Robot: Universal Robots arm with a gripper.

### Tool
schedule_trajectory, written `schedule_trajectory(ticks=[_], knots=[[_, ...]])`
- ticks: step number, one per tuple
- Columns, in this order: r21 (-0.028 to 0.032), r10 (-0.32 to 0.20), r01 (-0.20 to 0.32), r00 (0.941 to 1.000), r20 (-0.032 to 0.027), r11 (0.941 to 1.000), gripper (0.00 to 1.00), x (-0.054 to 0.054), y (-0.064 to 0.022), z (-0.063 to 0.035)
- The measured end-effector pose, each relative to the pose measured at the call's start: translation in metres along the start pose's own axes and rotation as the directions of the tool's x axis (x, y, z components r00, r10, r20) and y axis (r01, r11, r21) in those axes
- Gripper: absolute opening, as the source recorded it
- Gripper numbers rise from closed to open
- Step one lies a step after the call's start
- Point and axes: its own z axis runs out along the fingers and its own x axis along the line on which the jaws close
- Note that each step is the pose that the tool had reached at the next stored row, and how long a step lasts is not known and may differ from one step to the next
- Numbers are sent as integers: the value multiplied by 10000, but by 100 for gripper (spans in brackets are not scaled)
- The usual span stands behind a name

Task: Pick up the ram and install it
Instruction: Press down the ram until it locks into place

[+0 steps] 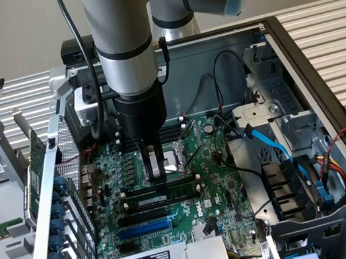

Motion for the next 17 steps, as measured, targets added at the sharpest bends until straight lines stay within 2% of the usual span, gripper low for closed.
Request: schedule_trajectory(ticks=[2,6,8,17], knots=[[8,3,-3,10000,16,10000,11,-1,2,-13],[3,4,-4,10000,7,10000,11,5,4,-189],[2,3,-3,10000,6,10000,11,6,4,-247],[-1,2,-2,10000,3,10000,11,7,3,-259]])
